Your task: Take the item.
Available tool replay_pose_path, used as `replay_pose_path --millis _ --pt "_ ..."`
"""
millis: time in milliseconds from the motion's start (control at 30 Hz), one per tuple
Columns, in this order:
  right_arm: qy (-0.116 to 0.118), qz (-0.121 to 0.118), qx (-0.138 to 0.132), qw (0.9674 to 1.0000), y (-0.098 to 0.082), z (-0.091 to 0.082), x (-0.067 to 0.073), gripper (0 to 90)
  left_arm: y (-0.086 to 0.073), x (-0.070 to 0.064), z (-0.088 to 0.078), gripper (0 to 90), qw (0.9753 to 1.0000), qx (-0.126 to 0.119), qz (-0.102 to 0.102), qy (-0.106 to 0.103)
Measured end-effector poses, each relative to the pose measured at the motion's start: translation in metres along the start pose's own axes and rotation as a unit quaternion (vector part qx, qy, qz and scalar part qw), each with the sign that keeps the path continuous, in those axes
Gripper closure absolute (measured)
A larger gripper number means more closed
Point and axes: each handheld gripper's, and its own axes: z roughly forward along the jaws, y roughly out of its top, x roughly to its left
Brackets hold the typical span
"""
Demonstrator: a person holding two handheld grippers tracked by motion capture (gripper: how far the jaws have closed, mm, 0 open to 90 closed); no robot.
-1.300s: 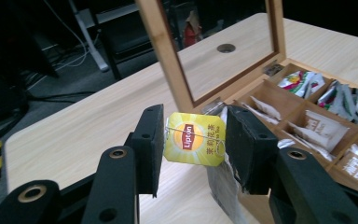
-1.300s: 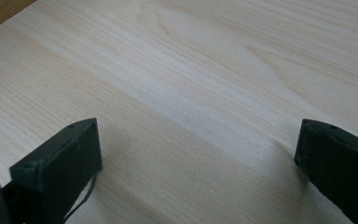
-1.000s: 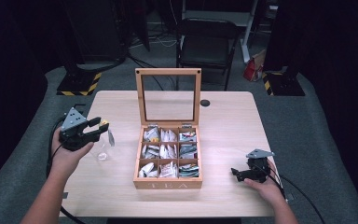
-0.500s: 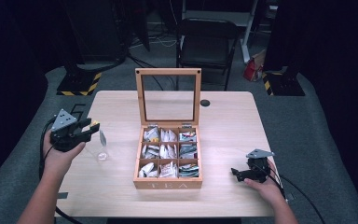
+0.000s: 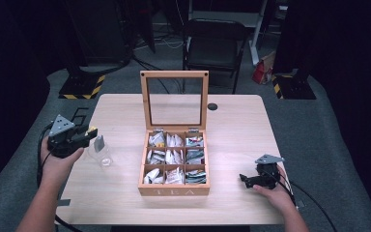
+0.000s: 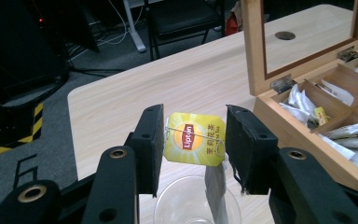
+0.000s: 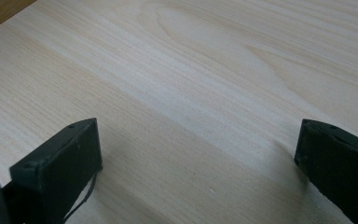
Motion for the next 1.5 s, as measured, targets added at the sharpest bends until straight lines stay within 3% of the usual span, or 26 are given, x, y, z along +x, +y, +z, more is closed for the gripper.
replay_pose_path --millis 400,1500 --pt "0.000 0.000 0.000 1.0000 0.000 0.000 0.000 0.0 -0.015 0.006 0.009 57.8 0.9997 0.022 -0.010 0.007" --pt "0.000 0.000 0.000 1.0000 0.000 0.000 0.000 0.0 -0.040 0.003 0.022 57.8 0.9987 0.047 -0.017 0.006"
